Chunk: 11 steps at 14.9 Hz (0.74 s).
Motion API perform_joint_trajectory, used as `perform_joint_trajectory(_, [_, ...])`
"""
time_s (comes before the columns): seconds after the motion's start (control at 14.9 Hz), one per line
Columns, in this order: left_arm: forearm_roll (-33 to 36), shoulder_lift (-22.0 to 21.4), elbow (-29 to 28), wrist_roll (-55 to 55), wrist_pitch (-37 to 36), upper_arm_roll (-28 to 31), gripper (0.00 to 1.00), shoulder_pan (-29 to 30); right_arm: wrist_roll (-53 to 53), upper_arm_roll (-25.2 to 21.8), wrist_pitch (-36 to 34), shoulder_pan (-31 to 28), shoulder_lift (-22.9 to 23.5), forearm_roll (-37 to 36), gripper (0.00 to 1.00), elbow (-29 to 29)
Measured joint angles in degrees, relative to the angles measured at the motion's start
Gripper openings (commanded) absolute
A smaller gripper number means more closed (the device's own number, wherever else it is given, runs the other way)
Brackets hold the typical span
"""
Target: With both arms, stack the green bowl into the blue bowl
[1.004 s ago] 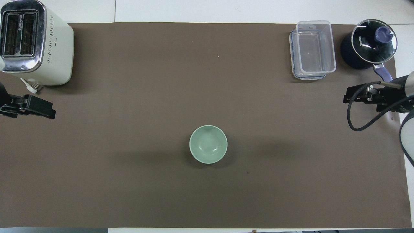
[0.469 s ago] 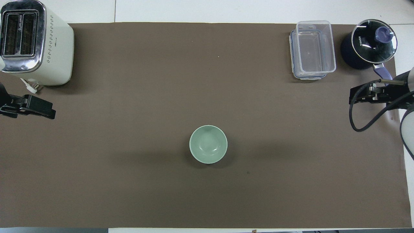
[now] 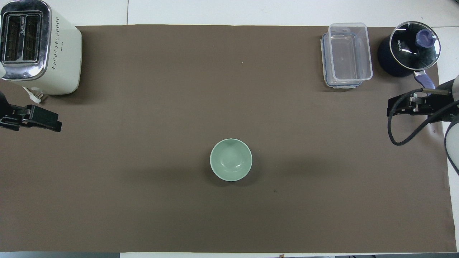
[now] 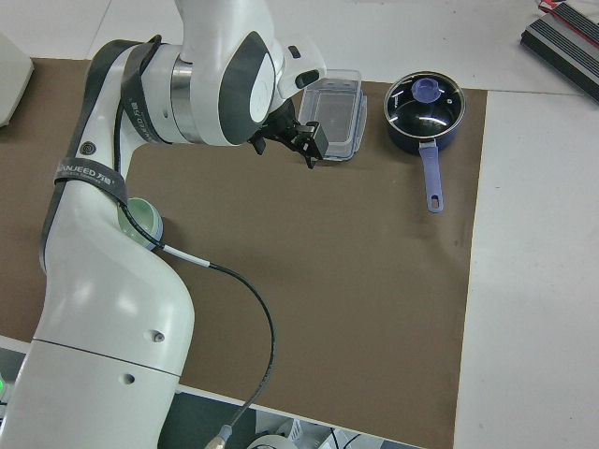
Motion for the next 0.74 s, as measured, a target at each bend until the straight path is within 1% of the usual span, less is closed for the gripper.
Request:
perform_joint_trajectory(0.4, [0.0, 0.0, 0.0, 0.0, 0.0, 0.0, 1.00, 0.0, 0.0, 0.1, 0.0, 0.2, 0.0, 0.1, 1.00, 0.2])
perform_joint_trajectory(0.74, [0.0, 0.0, 0.0, 0.0, 0.0, 0.0, 1.00, 0.0, 0.0, 0.0, -2.6, 0.0, 0.0, 0.1, 1.00, 1.9])
